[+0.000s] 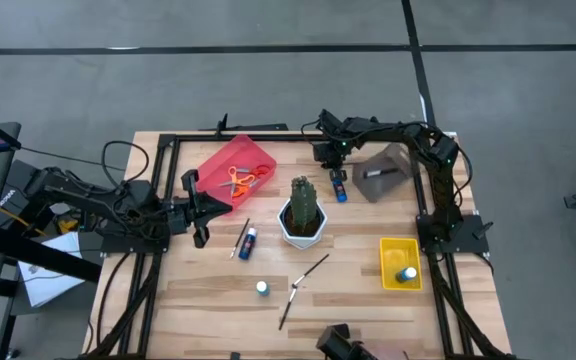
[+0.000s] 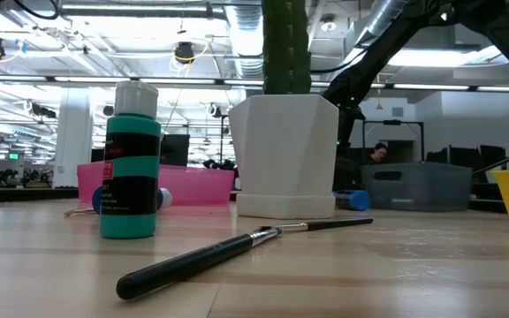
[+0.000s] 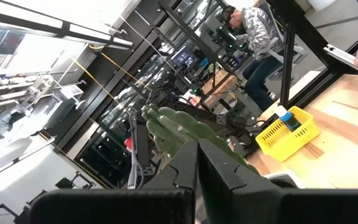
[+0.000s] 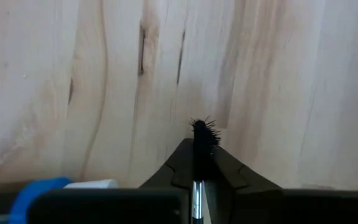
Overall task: Pick & Place Paint Supplies
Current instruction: Put the lash into the black bin
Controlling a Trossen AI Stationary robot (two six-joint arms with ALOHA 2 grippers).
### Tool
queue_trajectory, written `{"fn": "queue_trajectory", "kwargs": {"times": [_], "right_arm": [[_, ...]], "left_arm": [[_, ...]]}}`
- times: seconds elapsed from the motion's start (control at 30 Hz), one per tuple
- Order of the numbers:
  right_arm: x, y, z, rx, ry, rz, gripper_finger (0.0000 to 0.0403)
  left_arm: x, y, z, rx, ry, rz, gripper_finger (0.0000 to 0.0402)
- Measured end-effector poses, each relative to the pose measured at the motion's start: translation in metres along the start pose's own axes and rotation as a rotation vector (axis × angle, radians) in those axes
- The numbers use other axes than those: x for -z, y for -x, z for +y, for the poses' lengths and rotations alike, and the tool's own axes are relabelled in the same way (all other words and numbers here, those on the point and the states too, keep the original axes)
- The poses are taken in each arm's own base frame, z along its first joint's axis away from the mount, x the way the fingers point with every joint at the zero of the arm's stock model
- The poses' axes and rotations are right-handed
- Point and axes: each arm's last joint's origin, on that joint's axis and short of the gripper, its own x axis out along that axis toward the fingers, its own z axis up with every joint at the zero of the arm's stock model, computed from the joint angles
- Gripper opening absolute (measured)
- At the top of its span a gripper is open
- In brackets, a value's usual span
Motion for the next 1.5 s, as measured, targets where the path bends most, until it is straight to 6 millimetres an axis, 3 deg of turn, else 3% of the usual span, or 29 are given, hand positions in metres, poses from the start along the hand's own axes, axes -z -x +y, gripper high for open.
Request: {"fn": "queue_trajectory", "kwargs": {"times": [0.43, 0.73, 0.97, 1.17, 1.37, 1.5], "right_arm": [[-0.005, 0.002, -0.002, 0.093, 0.019, 0.058, 0.0009], [-0.017, 0.054, 0.005, 0.185, -0.046, -0.010, 0.0009], [-0.028, 0.116, 0.032, 0.224, -0.076, -0.126, 0.0009], [-0.025, 0.159, 0.066, 0.188, -0.110, -0.288, 0.0009], [-0.016, 0.171, 0.100, 0.158, -0.234, -0.303, 0.0009], [-0.009, 0.165, 0.119, 0.129, -0.309, -0.172, 0.0009]], "left_arm": [[0.000, 0.000, 0.000, 0.000, 0.000, 0.000, 0.0007], [0.000, 0.000, 0.000, 0.002, -0.004, 0.003, 0.0007], [0.001, 0.000, -0.001, 0.011, -0.004, 0.011, 0.0007], [0.003, 0.000, -0.003, 0.028, 0.003, 0.027, 0.0007], [0.005, 0.000, -0.004, 0.020, 0.014, 0.073, 0.0007], [0.006, 0.000, -0.004, 0.014, 0.012, 0.087, 0.0007]]}}
